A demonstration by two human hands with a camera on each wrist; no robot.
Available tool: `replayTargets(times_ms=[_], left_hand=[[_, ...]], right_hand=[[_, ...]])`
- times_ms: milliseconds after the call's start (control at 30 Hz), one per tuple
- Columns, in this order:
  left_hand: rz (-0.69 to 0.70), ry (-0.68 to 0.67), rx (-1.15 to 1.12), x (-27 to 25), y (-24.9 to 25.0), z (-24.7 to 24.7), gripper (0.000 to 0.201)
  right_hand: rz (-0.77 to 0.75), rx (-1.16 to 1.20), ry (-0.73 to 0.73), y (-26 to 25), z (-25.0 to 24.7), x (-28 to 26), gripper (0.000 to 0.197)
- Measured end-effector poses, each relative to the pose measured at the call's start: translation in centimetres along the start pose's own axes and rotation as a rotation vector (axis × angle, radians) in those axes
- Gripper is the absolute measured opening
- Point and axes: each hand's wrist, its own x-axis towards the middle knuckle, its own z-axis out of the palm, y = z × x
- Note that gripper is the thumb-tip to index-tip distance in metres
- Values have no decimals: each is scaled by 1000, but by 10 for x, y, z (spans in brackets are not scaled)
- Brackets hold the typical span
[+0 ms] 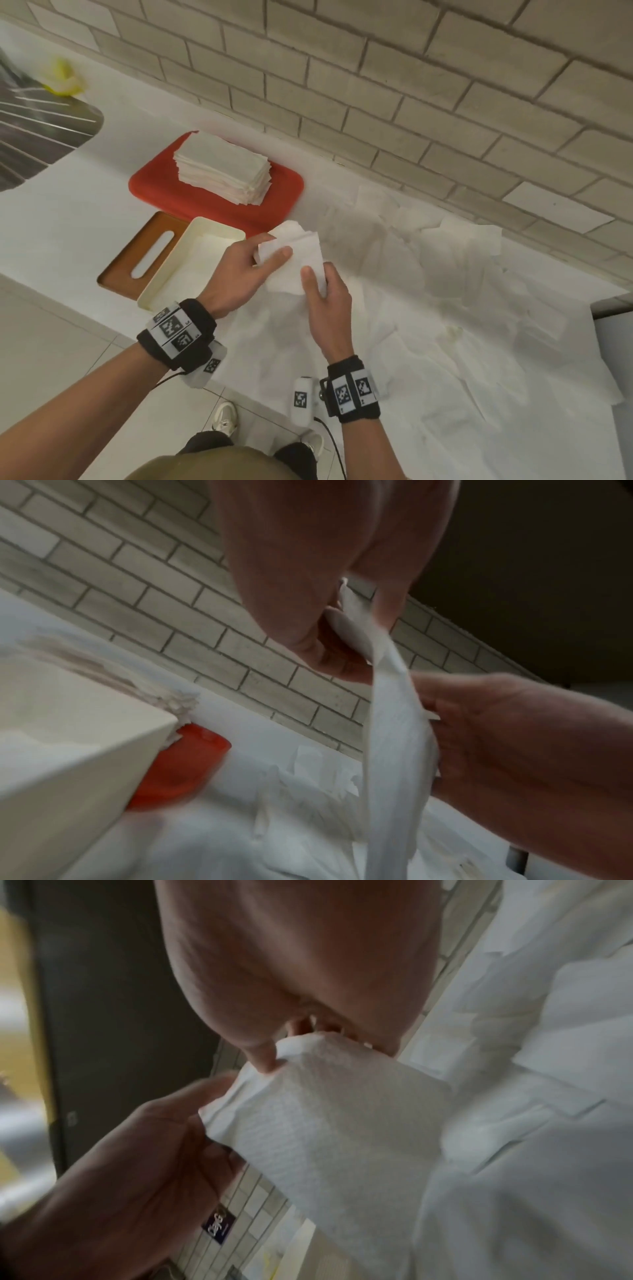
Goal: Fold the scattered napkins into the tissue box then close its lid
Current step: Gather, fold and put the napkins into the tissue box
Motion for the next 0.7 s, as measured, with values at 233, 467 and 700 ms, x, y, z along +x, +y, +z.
replayTargets(times_ms=[233,467,700], left_hand=[[141,42,173,8,6,-74,15],[28,-30,355,41,-11,-159,26],[152,-117,839,47,-48,-174,28]], right_hand=[[-99,178,-148,-22,60,-16,52],[58,-80,-272,-15,130,-34,14],[402,-246,-373,-25,183,-12,34]])
